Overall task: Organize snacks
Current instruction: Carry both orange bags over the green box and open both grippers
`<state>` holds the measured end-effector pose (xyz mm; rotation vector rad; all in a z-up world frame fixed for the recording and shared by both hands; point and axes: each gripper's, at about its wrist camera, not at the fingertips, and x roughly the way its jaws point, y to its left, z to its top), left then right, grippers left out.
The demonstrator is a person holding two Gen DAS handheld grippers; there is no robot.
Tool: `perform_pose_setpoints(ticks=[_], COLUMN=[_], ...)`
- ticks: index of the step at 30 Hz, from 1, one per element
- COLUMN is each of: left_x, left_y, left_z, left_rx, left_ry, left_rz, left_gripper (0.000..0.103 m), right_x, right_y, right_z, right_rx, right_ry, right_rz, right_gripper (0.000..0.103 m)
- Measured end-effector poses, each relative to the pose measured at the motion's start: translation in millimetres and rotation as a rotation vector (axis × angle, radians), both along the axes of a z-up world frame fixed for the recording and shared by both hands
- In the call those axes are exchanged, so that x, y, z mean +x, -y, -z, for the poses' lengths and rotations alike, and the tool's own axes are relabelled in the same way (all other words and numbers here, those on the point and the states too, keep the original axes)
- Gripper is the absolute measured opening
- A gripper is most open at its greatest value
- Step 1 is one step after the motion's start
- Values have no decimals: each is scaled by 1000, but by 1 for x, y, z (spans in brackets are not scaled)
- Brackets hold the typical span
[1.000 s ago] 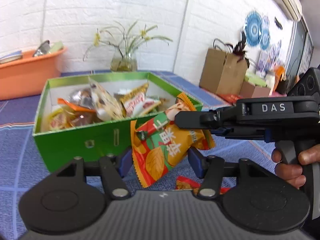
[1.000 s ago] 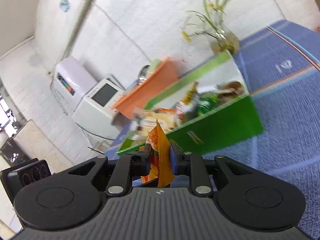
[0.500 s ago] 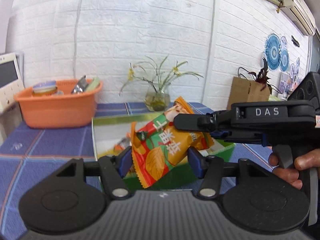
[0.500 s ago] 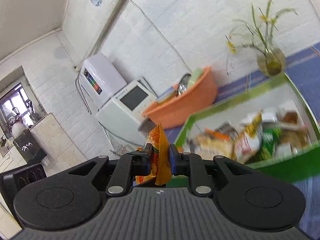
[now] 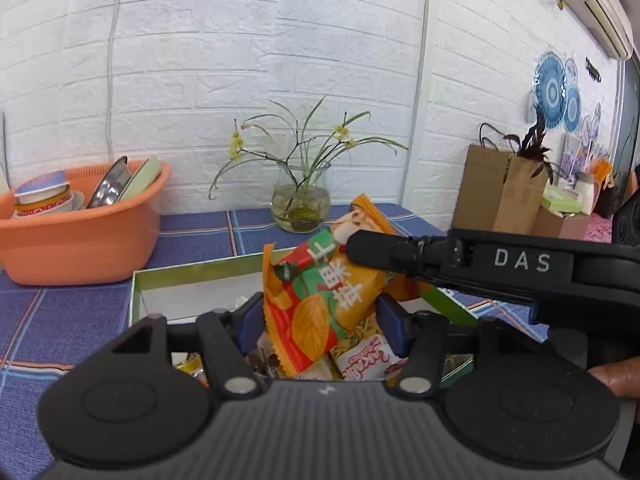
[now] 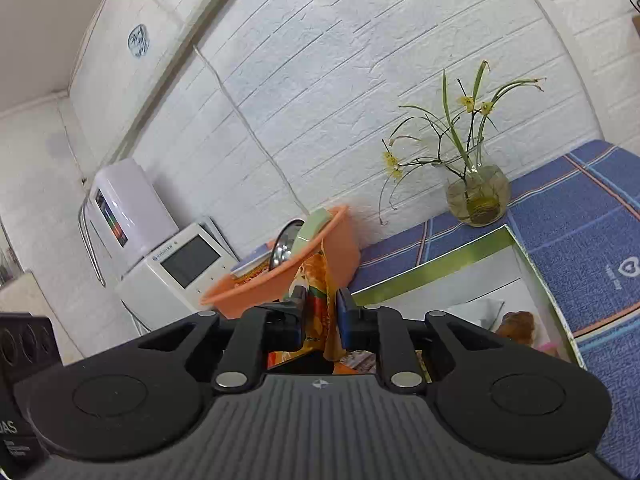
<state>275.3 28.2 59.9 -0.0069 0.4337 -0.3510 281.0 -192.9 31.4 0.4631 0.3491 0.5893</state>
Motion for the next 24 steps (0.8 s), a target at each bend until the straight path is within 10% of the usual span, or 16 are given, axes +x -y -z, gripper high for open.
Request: perform_pose_setpoints(ticks=[16, 18, 20, 24], left_x=[5, 6, 7, 8], left_y=[15, 14, 15, 14], left_z=[13, 14, 16, 17], left_rx=[81, 77, 82, 93], left_ry=[24, 21, 25, 31], left_rz=[-20, -22, -30, -45], left_gripper=[65, 65, 69, 70], right_x=[5, 5, 5, 0], right_y=[-4, -1, 1, 1], right_z=[10, 12, 13, 8], right_rx=[-52, -18, 6, -22], right_ry=[-20, -24, -22, 26], right_rz=[28, 38, 58, 83], right_gripper=[34, 46, 95, 103])
